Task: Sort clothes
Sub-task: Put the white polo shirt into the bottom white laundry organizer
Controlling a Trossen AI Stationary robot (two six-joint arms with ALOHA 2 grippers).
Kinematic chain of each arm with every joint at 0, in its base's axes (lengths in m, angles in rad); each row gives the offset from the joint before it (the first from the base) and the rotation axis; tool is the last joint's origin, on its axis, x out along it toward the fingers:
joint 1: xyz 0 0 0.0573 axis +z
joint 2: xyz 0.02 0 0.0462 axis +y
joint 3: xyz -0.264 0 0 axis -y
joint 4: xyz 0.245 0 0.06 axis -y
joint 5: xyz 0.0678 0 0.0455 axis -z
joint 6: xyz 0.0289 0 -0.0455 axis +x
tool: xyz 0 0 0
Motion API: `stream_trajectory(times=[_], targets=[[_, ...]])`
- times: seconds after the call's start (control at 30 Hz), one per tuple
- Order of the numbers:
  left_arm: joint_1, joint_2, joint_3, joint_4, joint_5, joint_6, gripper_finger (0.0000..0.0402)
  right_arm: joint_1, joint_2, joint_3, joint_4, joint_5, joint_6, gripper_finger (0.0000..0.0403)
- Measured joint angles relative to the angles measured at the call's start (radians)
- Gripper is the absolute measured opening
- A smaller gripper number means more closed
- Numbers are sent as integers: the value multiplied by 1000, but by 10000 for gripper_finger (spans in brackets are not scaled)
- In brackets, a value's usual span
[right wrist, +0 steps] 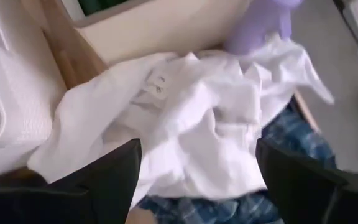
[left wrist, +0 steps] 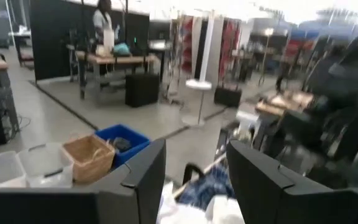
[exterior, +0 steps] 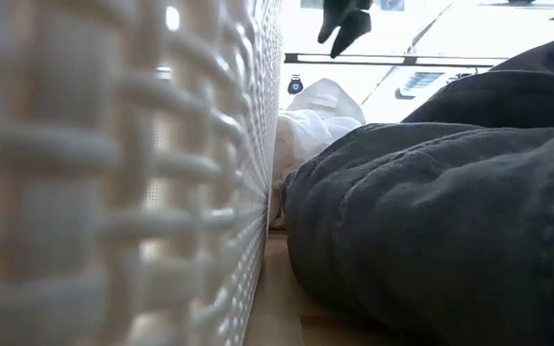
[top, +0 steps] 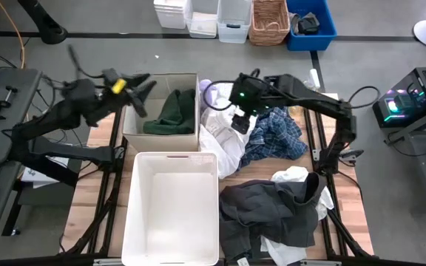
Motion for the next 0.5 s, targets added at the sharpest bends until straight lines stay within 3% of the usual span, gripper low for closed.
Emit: stream_trajectory(times=[0.13, 0.3, 0.43, 0.5], targets=[[0, 26, -1, -27, 0, 0, 161, 40, -84, -181, 118, 3, 124, 309], [0, 3, -1, -75, 19, -25, 161, 74, -87, -386, 317, 31, 204, 309], [1, -48, -1, -115, 10, -36, 161, 65, -45, -481, 398, 255, 201, 309], [1, -72, -1, -138, 10, -37, 161, 43, -7, -526, 420, 314, 201, 309]])
